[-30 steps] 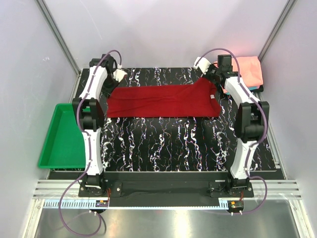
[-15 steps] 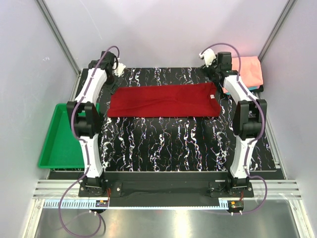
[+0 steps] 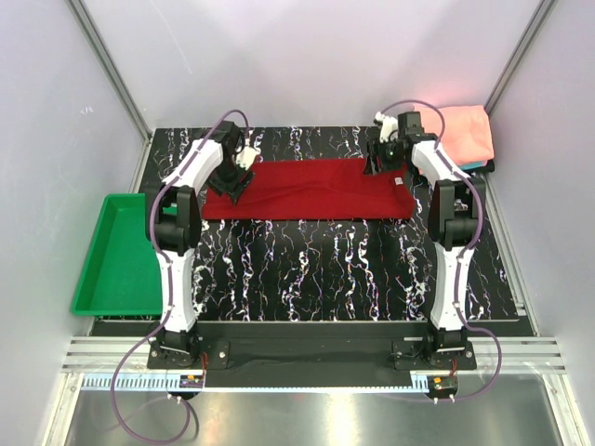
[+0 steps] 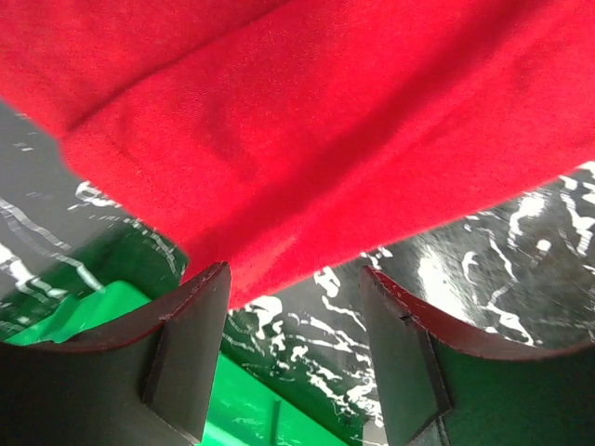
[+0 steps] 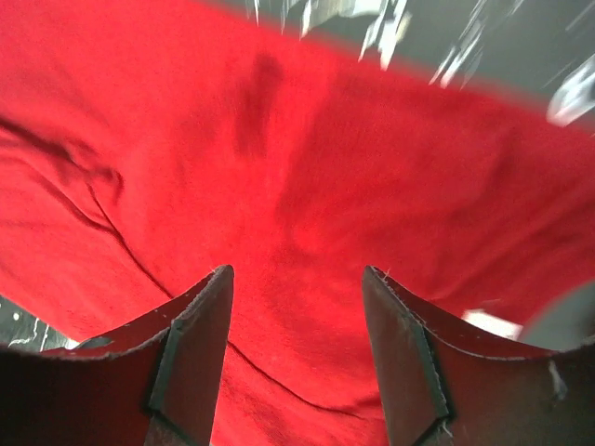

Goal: Fold and stack the t-shirts
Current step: Fold the tshirt

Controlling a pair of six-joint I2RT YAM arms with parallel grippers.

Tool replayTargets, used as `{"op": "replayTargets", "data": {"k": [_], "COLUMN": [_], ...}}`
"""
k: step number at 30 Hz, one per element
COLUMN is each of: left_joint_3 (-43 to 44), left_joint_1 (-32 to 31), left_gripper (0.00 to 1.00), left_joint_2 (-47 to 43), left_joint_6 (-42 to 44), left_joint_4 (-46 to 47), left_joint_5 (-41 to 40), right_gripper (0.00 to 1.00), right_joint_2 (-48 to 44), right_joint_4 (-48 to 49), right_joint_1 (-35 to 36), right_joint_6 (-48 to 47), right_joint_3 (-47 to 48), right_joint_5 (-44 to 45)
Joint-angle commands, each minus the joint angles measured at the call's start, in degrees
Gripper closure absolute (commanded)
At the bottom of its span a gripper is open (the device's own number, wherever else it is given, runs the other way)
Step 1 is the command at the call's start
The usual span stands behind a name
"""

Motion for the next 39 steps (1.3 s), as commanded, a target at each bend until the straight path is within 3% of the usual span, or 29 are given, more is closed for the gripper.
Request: {"op": "replayTargets", "data": {"k": [1, 9, 13, 15, 24, 30, 35, 39], "left_joint_3": [1.5, 4.8, 4.2, -0.7, -6.4, -12.8, -15.5, -26.2], "left_joint_1": [0.4, 0.4, 0.4, 0.1, -2.0, -6.7, -8.5, -8.3], "left_gripper": [0.38, 0.38, 0.39, 0.39, 0.4, 0.4, 0.35, 0.33], "left_joint_2": [1.3, 7.1, 7.9, 6.4, 2.9, -3.1, -10.9, -20.9], "left_joint_6": [0.6, 0.0, -0.7, -0.5, -1.4, -2.2, -1.0, 4.1], "left_joint_4": [0.0, -1.9, -3.0, -2.0, -1.9, -0.7, 0.7, 5.8], "left_joint_5": [0.7, 1.9, 1.6, 0.6, -0.2, -0.8, -8.3, -15.3], "right_gripper": [0.36, 0.36, 0.36, 0.32, 0.25, 0.24, 0.23, 0.22], "right_joint_2": [0.7, 5.3, 10.2, 14.7, 18.9, 16.6, 13.1, 9.3], "right_joint_4": [-2.7, -2.8, -3.7, -5.8, -7.9, -3.8, -3.4, -3.4], "right_joint_1": [-0.1, 0.6, 0.6, 1.2, 2.8, 3.3, 3.9, 4.1], "right_joint_6": [5.4, 5.1, 4.7, 5.3, 4.0, 4.1, 2.1, 1.4], "right_joint_3": [2.4, 5.6, 12.5, 20.0, 27.7, 24.1, 23.5, 20.6], "right_joint_5": [-2.9, 0.2, 1.9, 3.3, 5.0, 8.6, 10.4, 10.6]}}
